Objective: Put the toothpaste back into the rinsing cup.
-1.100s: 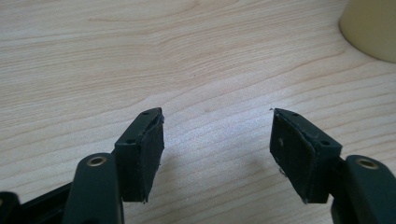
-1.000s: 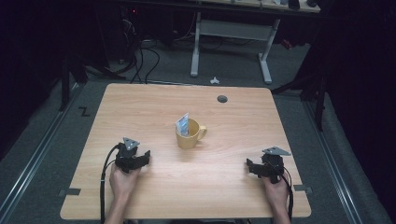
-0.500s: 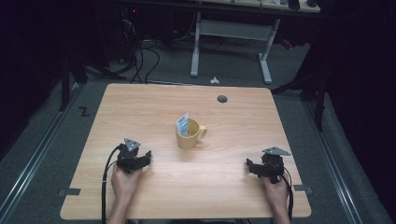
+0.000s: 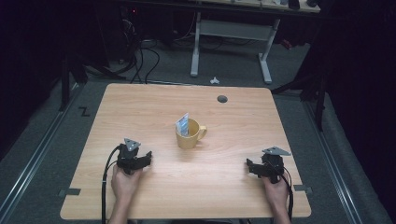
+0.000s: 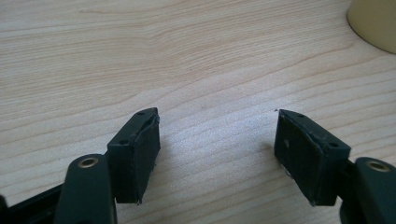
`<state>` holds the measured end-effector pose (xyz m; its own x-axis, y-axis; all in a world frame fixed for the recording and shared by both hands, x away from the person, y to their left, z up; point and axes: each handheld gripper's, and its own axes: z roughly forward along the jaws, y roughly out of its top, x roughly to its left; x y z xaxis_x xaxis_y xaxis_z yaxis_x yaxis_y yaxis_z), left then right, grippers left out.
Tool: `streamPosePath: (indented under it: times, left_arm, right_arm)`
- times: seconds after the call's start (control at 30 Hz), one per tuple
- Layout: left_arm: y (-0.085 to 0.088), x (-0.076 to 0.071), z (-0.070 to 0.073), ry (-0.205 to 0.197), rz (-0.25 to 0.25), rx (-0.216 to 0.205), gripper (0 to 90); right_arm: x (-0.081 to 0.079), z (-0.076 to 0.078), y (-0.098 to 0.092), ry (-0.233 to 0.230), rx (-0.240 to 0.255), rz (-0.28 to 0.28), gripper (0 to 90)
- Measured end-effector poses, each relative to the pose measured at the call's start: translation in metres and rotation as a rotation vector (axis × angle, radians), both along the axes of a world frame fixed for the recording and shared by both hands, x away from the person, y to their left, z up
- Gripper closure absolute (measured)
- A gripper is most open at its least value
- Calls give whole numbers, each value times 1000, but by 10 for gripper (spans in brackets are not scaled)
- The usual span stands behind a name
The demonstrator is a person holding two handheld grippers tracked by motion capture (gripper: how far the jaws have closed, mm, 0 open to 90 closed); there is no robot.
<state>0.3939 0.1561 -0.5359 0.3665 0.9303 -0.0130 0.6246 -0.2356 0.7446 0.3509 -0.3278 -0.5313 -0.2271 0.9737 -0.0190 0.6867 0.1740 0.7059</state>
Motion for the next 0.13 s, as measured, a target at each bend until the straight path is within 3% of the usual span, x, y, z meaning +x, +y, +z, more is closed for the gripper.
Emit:
streamPosePath:
  times: [0.13]
  left_arm:
    - [0,0,0,1,0,0,305]
  right_arm:
    - [0,0,0,1,1,1,146]
